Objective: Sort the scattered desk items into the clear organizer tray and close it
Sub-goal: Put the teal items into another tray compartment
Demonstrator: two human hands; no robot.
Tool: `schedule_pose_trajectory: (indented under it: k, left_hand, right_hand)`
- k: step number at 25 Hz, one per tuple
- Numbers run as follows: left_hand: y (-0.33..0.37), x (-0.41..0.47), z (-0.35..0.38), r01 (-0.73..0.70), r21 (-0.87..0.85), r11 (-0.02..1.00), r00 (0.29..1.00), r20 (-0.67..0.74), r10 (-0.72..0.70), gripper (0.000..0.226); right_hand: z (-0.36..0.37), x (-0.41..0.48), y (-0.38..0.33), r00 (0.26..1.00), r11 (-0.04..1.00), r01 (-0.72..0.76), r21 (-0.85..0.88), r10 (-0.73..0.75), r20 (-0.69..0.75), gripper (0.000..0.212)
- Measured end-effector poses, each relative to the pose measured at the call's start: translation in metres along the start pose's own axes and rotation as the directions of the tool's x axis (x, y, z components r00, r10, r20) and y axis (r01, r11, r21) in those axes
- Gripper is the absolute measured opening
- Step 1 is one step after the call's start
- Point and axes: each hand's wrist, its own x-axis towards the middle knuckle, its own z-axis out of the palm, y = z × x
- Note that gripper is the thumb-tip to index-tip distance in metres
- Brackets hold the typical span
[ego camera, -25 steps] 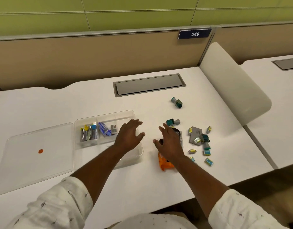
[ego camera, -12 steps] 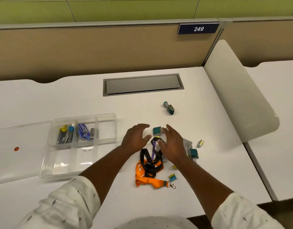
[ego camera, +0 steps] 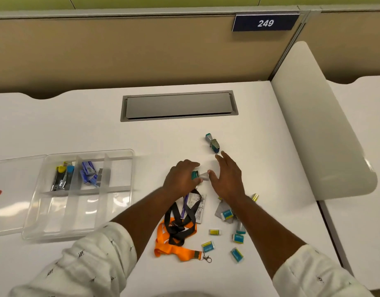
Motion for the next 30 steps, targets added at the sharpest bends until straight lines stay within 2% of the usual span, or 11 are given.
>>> schedule_pose_trajectory:
  k: [7, 12, 17, 20, 24, 27, 30]
  left_hand:
    - [0.004, 0.015, 0.003, -0.029, 0.075, 0.997, 0.999, 0.036, 0.027, 0.07]
    - [-0.002, 0.01, 0.002, 0.003, 0.107, 0.994, 1.0, 0.017, -0.005, 0.059]
    - [-0.006, 0.001, 0.0, 0.019, 0.013, 1.0, 1.0, -0.013, -0.019, 0.051]
    - [-0.009, -0.006, -0.005, 0.027, -0.035, 0.999, 0.999, -0.035, -0.028, 0.049]
    - [-0.009, -0.017, -0.015, 0.057, -0.087, 0.995, 0.995, -0.078, -0.064, 0.047]
    - [-0.012, -0.029, -0.024, 0.071, -0.094, 0.993, 0.988, -0.13, -0.083, 0.047]
    - [-0.019, -0.045, -0.036, 0.067, -0.125, 0.99, 0.976, -0.2, -0.091, 0.049]
  right_hand:
    - [-0.004, 0.042, 0.002, 0.999, 0.999, -0.023, 0.035, 0.024, -0.024, 0.064]
    - [-0.004, 0.066, -0.001, 1.0, 1.0, -0.004, 0.018, 0.004, -0.013, 0.063]
    - [-0.002, 0.071, -0.01, 0.997, 0.999, 0.002, -0.049, -0.006, -0.075, 0.031]
    - [0.002, 0.063, -0.013, 0.996, 1.0, -0.014, -0.002, 0.014, -0.092, 0.017]
    - [0.005, 0.043, -0.021, 0.994, 0.987, -0.061, 0.148, 0.074, -0.085, 0.025]
    - [0.008, 0.024, -0.037, 0.995, 0.967, -0.02, 0.255, 0.045, -0.092, 0.036]
    - [0.012, 0.007, -0.058, 0.998, 0.958, 0.024, 0.285, -0.005, -0.066, 0.036]
